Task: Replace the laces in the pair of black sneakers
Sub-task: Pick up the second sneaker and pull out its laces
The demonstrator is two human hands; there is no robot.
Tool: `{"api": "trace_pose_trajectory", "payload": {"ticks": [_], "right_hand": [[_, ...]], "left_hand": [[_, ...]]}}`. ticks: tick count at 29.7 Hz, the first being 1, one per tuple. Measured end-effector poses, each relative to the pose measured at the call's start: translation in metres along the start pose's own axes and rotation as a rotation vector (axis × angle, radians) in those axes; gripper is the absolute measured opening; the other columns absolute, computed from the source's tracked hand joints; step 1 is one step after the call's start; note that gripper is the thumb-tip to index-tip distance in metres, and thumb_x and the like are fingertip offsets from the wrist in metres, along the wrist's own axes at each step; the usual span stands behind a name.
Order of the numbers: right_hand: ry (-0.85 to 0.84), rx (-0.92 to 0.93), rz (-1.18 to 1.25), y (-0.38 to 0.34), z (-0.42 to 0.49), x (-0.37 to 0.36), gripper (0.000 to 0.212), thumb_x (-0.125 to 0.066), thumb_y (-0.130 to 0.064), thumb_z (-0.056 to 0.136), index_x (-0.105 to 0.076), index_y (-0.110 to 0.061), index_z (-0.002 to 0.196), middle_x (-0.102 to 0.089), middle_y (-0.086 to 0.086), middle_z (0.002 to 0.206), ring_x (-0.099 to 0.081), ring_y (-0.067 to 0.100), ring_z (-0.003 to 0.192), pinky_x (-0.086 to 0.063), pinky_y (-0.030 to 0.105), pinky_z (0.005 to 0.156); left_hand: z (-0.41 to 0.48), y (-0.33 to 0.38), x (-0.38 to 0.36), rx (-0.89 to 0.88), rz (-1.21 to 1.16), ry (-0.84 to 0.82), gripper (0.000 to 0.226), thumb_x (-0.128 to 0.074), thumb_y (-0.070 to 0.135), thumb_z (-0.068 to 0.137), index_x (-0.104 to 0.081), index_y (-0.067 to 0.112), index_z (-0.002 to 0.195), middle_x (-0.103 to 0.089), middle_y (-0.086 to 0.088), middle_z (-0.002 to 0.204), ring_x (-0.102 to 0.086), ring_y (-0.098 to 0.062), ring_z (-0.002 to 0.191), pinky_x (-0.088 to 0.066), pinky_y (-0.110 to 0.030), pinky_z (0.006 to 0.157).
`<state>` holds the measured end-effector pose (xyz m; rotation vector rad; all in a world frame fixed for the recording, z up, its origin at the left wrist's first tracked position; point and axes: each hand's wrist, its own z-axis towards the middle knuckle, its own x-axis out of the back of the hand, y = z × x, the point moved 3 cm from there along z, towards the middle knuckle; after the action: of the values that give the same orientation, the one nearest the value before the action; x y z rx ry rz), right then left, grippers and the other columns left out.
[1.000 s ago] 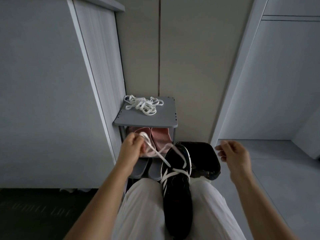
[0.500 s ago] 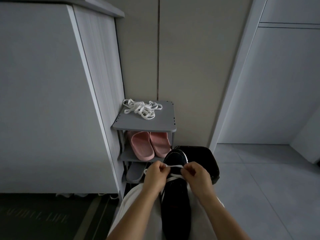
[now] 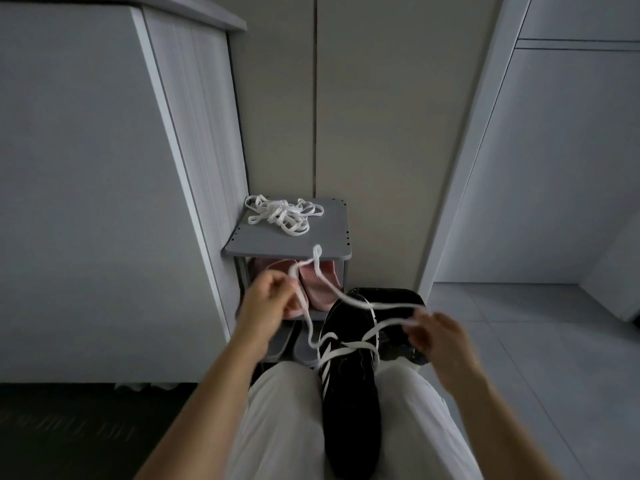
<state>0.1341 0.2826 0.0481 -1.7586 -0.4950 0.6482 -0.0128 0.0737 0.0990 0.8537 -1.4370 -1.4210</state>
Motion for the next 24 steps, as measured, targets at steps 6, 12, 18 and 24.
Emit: {"api": "trace_pose_trajectory", "payload": {"ticks": [6,12,18,24], "right_hand": [[-0.193,0.042,-0.461,0.023,-0.024,-0.026,0.015,-0.058,-0.012,0.09,-0.066,-0.005,0.08,-0.063,0.004,0.069,-0.059,0.011,0.065,-0.048,0.018,0.06],[-0.113,0.128,-0.667,0.023,-0.019,-0.048,0.041,-0.063,-0.027,0.086,-0.051,-0.015,0.048,-0.05,-0.007,0.046,-0.047,0.008,0.047,-0.038,0.023,0.055],[-0.041,0.155,-0.473,0.028,-0.013,-0.049,0.032,-0.059,-0.012,0.088,-0.052,-0.012,0.057,-0.051,-0.003,0.05,-0.046,0.011,0.05,-0.038,0.026,0.054],[0.189,0.197,0.107,-0.026,0.003,-0.001,0.028,-0.049,-0.015,0.096,-0.05,-0.013,0.068,-0.048,-0.003,0.049,-0.04,0.006,0.043,-0.035,0.016,0.041]], "left_hand": [[-0.034,-0.063,-0.046,0.171,0.375,-0.205,0.028,-0.06,0.031,0.088,-0.045,0.016,0.071,-0.051,0.004,0.065,-0.049,-0.015,0.065,-0.038,-0.028,0.062],[-0.025,-0.063,-0.062,0.179,0.335,-0.104,0.024,-0.062,0.028,0.087,-0.046,0.02,0.071,-0.054,0.006,0.072,-0.051,-0.009,0.069,-0.034,-0.017,0.054],[-0.019,-0.059,-0.056,0.13,0.249,-0.041,0.02,-0.055,0.014,0.09,-0.053,0.02,0.072,-0.06,-0.003,0.073,-0.055,-0.018,0.068,-0.041,-0.028,0.062],[0.002,0.035,-0.003,0.015,-0.301,0.248,0.029,-0.031,0.002,0.099,-0.035,0.012,0.072,-0.043,-0.021,0.071,-0.055,0.006,0.055,-0.044,-0.01,0.057]]}}
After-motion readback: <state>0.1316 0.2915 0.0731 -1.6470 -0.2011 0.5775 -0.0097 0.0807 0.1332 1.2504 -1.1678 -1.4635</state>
